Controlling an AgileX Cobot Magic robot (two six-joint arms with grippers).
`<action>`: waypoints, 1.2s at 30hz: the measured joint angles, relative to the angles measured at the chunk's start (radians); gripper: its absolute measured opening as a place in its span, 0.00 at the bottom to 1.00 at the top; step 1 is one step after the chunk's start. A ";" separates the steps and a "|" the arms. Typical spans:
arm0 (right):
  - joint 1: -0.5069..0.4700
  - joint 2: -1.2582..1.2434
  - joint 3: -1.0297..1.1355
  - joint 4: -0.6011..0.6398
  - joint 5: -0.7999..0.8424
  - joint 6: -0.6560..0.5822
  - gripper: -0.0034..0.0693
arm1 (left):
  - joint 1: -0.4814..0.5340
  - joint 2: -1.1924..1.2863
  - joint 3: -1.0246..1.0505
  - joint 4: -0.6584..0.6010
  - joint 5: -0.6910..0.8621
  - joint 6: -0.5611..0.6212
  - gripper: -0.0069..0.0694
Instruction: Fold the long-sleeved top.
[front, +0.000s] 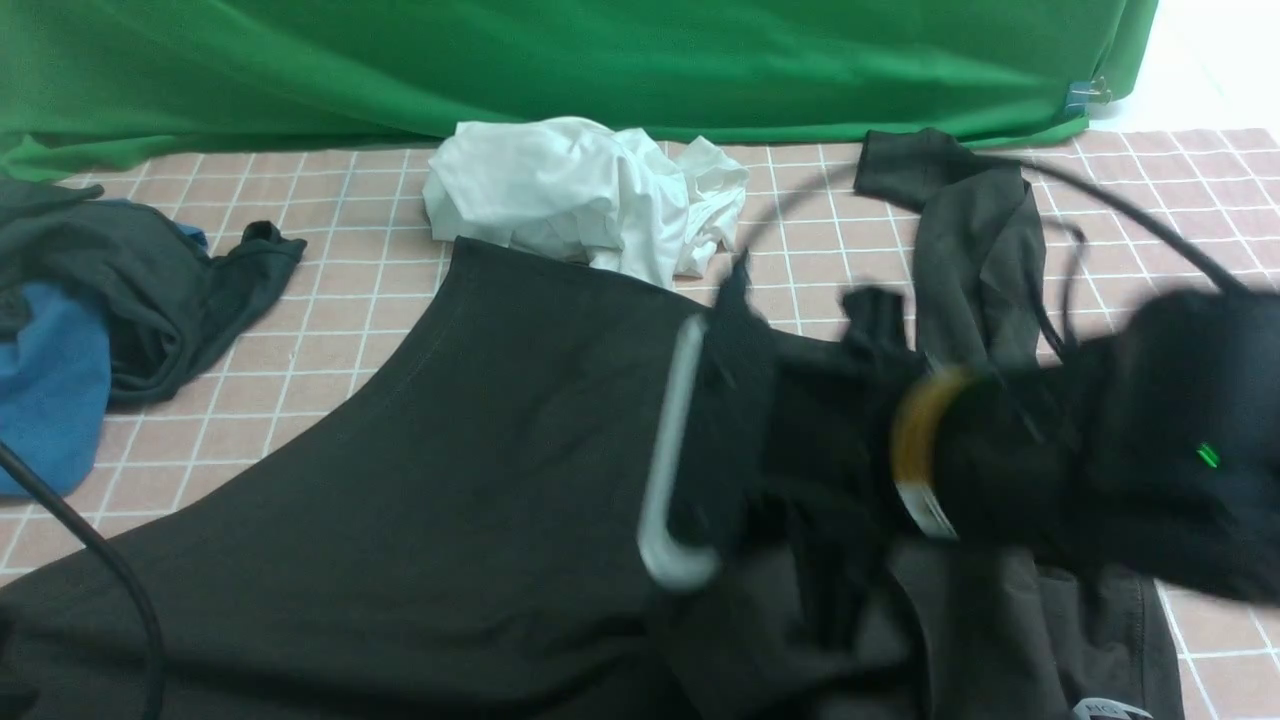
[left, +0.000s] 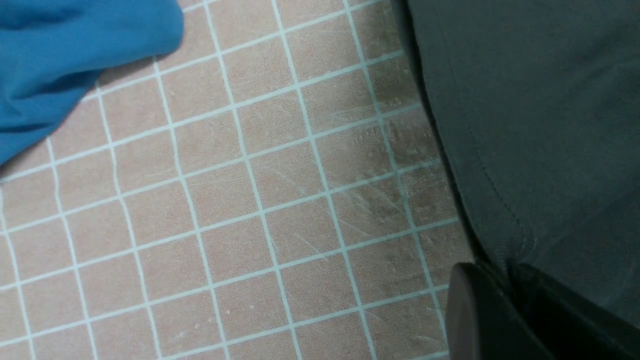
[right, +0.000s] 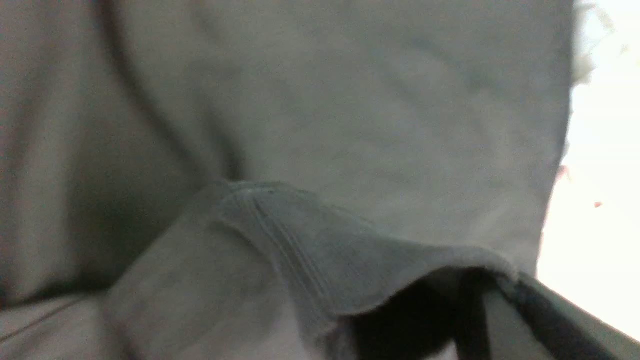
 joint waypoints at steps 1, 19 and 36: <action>0.000 0.005 -0.005 0.000 -0.002 -0.004 0.11 | 0.000 0.000 0.000 0.000 0.000 0.000 0.14; -0.097 0.197 -0.234 0.003 -0.180 -0.184 0.11 | 0.000 0.000 0.000 0.003 0.001 0.001 0.14; -0.267 0.385 -0.234 0.003 -0.437 -0.162 0.37 | 0.000 0.000 0.000 -0.018 0.001 0.001 0.14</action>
